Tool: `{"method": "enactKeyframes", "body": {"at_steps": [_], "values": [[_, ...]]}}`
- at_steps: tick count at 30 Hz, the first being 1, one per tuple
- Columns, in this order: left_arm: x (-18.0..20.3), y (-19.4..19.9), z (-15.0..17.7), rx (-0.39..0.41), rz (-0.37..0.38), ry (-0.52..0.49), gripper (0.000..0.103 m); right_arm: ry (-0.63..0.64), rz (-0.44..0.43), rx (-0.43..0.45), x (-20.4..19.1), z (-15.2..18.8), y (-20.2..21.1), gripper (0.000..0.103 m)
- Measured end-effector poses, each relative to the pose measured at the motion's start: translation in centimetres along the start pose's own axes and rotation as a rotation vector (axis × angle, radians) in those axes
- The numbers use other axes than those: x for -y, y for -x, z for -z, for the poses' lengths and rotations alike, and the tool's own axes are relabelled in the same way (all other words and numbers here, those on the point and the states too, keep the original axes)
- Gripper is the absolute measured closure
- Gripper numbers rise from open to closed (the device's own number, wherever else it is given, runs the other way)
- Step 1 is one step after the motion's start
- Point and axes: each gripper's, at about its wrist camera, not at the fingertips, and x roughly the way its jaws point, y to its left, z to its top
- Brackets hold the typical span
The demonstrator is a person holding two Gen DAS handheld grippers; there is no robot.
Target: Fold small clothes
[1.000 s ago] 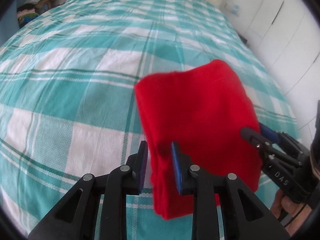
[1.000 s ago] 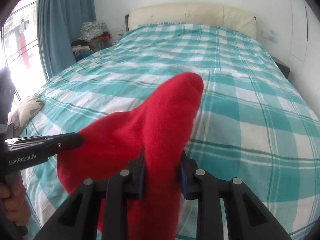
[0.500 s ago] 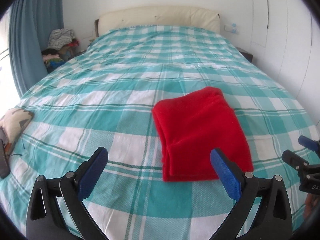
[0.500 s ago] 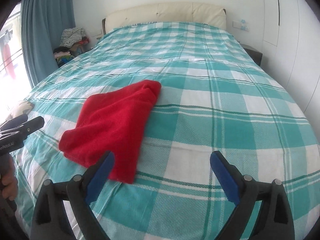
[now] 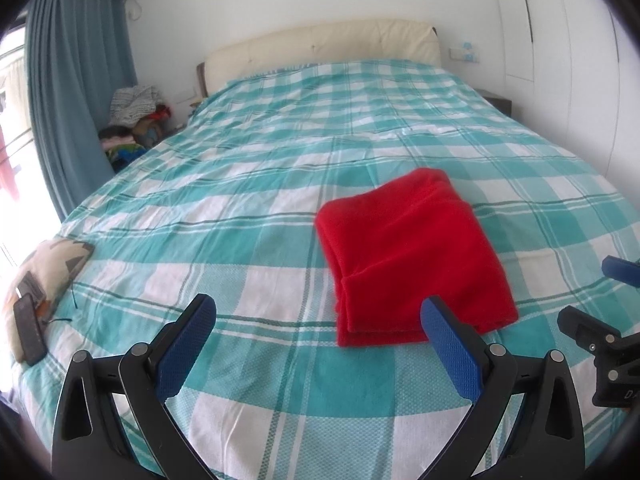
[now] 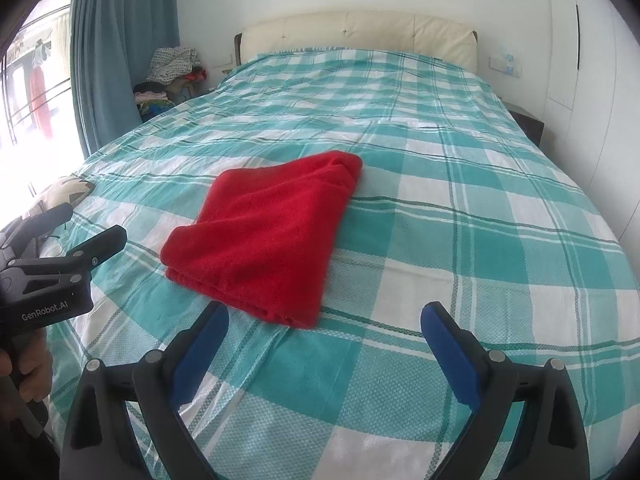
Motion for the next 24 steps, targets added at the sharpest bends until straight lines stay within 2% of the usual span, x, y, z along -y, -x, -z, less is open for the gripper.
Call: {"method": "enactKeyframes", "body": {"at_steps": [5, 7, 10, 12, 24], "values": [[0.6, -0.2, 0.1, 0.004, -0.096, -0.027, 0.000, 0.028, 0.002, -0.021, -0.6, 0.3, -0.5, 0.004], [0.5, -0.3, 0.3, -0.015, -0.076, -0.018, 0.000, 0.040, 0.001, -0.023, -0.8, 0.4, -0.5, 0.004], [0.2, -1.2, 0.6, -0.090, 0.014, 0.024, 0.000, 0.049, -0.004, -0.028, -1.0, 0.5, -0.3, 0.003], [0.3, -1.8, 0.9, -0.131, 0.033, 0.027, 0.000, 0.052, 0.000, -0.031, -1.1, 0.5, -0.3, 0.002], [1.0, -1.5, 0.9, -0.126, -0.026, -0.052, 0.000, 0.052, -0.001, -0.067, -1.2, 0.9, -0.9, 0.001]]}}
